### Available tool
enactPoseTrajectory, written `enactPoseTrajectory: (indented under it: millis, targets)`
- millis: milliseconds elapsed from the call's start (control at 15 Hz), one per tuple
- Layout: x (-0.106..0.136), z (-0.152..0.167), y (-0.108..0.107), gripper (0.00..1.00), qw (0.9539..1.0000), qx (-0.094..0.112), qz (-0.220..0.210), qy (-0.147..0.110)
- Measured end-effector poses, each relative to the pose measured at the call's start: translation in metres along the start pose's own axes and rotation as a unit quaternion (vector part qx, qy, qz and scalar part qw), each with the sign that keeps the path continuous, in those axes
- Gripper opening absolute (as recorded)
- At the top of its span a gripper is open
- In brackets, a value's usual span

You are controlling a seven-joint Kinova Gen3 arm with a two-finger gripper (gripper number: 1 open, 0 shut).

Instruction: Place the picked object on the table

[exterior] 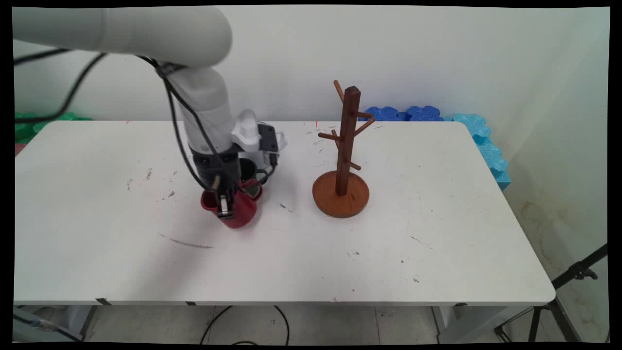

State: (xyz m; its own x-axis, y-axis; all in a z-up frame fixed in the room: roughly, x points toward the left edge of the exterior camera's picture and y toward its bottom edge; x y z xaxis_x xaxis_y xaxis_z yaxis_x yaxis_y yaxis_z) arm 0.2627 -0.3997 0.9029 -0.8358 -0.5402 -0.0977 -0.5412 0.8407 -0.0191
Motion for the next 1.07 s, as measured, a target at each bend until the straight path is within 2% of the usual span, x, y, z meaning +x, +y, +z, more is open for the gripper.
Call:
enactPoseTrajectory:
  millis: [600,667,1067]
  targets:
    - [0.041,0.035,0.011,0.0,0.9994,0.024,-0.021,-0.009]
    - [0.044,0.037,0.012,1.0,0.9994,0.026,-0.023,-0.007]
    - [0.059,0.042,0.016,1.0,0.999,0.03,-0.029,0.016]
